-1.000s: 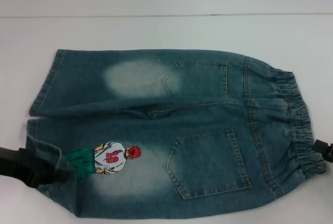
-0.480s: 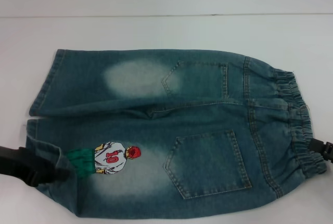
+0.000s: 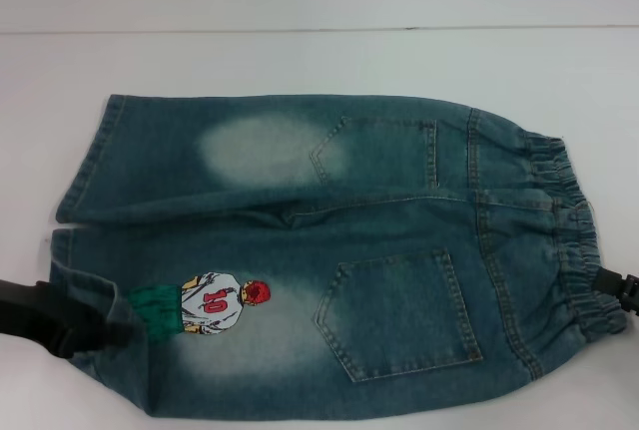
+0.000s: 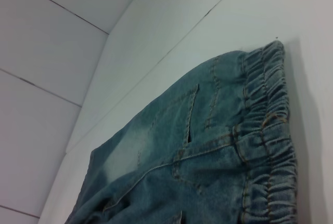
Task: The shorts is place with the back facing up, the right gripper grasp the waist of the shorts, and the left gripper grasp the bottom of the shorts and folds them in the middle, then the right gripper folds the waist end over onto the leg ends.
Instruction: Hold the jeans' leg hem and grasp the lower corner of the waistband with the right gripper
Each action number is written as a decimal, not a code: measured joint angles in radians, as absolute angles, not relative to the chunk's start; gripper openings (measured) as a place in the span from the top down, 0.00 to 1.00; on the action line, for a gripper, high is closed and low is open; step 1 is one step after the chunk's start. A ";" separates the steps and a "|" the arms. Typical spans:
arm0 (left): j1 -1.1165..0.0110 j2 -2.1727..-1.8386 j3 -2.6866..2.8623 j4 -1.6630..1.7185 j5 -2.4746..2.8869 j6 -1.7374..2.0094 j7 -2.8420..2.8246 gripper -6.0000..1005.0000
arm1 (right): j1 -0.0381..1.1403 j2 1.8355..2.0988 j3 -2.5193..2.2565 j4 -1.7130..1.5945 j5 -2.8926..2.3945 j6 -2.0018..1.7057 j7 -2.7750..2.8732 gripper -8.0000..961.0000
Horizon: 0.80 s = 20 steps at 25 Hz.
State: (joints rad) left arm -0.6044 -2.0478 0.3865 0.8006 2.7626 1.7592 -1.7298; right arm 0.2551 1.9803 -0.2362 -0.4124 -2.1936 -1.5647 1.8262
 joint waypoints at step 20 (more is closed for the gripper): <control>-0.600 -2.046 0.386 0.802 2.750 1.760 -1.726 0.94 | 0.272 1.983 -0.264 -0.399 -2.194 -1.566 1.822 0.05</control>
State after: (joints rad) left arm -0.5997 -2.0463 0.3865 0.8024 2.7503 1.7596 -1.7258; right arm 0.2716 1.9834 -0.2635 -0.3991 -2.1935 -1.5661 1.8223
